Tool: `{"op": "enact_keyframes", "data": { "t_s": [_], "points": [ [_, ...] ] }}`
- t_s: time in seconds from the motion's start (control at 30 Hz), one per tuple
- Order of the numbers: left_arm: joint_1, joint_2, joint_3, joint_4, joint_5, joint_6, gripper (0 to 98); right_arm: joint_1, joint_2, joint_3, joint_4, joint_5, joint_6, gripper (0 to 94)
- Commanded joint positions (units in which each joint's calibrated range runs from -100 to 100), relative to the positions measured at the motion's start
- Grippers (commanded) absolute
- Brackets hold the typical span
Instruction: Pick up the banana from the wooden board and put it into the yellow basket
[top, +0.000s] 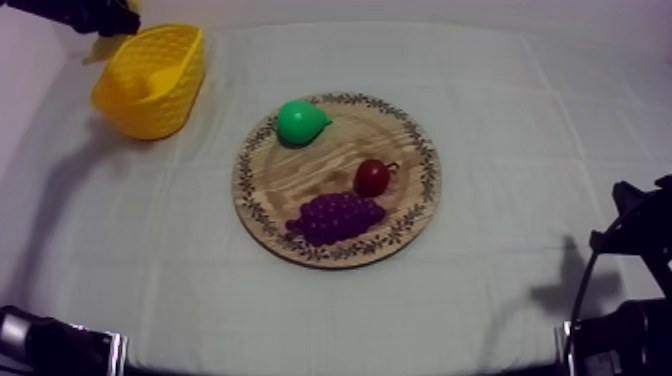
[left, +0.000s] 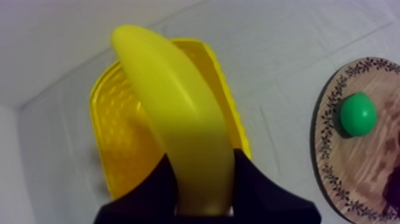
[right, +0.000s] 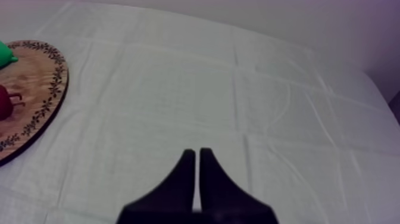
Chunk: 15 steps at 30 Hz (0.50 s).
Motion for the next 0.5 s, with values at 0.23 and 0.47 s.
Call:
{"op": "enact_keyframes", "data": {
  "t_s": [0.23, 0.47],
  "points": [
    [-2.3, 9.9, -5.3, 2.20, -1.7, -1.6, 14.6, 0.0, 0.0, 0.0, 0.0, 0.0, 0.0, 0.2],
    [-3.2, 17.7, -11.8, 3.74, -1.7, -2.8, 14.6, 0.0, 0.0, 0.0, 0.0, 0.0, 0.0, 0.2]
  ]
}}
